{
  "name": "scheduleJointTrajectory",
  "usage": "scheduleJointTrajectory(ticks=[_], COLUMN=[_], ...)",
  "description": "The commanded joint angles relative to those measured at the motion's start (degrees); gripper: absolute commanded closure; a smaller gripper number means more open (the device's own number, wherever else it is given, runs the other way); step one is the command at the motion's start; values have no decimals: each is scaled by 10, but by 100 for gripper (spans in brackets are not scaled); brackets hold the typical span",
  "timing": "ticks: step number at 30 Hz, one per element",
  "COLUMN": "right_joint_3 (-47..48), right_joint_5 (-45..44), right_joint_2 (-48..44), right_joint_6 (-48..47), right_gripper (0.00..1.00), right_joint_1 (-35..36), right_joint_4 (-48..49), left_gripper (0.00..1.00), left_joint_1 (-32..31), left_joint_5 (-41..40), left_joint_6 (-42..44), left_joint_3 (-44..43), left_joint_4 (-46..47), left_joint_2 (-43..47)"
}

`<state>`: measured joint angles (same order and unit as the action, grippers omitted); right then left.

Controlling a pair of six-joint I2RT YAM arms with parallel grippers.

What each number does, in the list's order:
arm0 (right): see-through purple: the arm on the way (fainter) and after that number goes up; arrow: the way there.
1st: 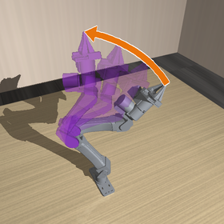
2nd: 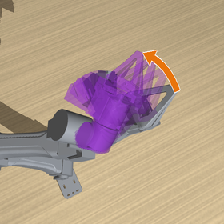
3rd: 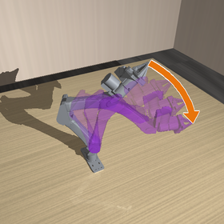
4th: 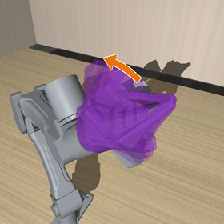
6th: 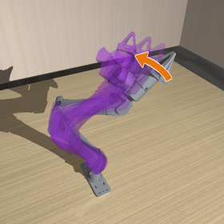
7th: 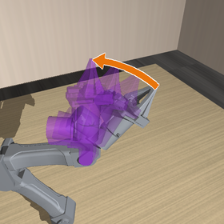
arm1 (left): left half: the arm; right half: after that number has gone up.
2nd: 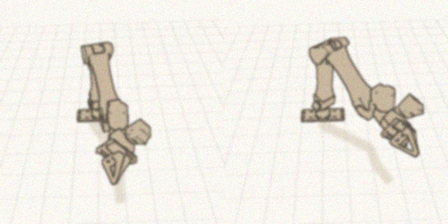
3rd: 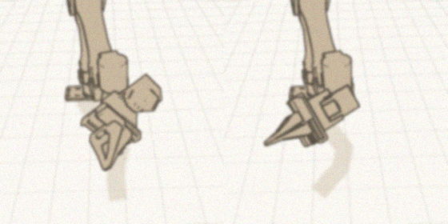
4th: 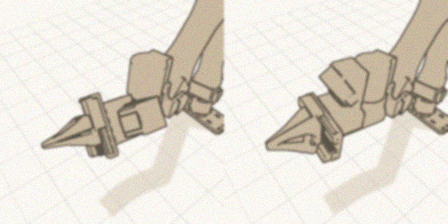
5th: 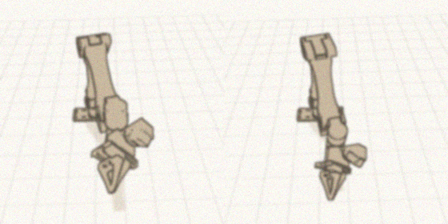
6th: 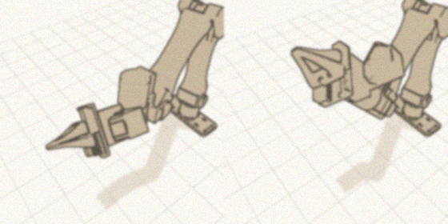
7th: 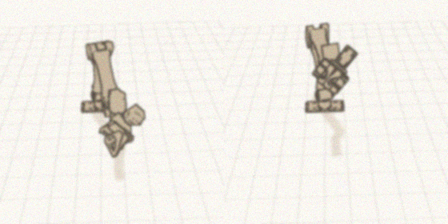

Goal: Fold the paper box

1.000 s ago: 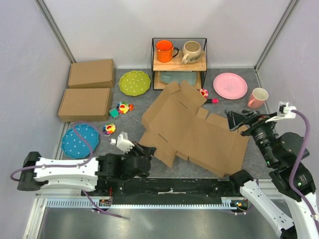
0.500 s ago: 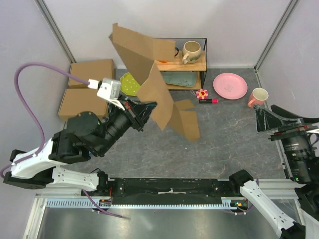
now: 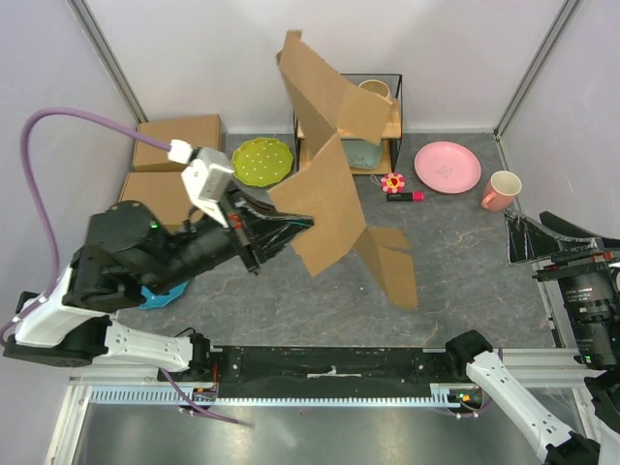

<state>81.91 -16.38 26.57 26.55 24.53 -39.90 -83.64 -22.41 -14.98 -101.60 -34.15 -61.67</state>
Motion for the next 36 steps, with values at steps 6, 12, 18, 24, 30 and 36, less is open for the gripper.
scheduleJointTrajectory(ticks=[6,12,18,24,30,36], right_joint_3=[-21,-52,-75,-88,-149,-213], right_joint_5=[-9,-9,-7,-17,-45,-38], right_joint_2=[-13,-22,-27,-29,-44,-56], right_joint_6=[-17,-18,-18,-29,-39,-34], right_gripper=[2,2,2,2,2,2], right_joint_1=[3,3,3,3,4,7], right_joint_4=[1,9,17,17,11,3], left_gripper=[98,98,98,98,98,98], left_joint_1=[0,15,101,187,187,187], left_joint_5=[-5,-15,82,241,340,339], left_joint_6=[7,-29,-37,-42,-14,-19], left_joint_3=[119,195,252,238,101,68], left_joint_4=[60,50,60,114,118,120], left_joint_2=[116,129,113,42,-60,-90])
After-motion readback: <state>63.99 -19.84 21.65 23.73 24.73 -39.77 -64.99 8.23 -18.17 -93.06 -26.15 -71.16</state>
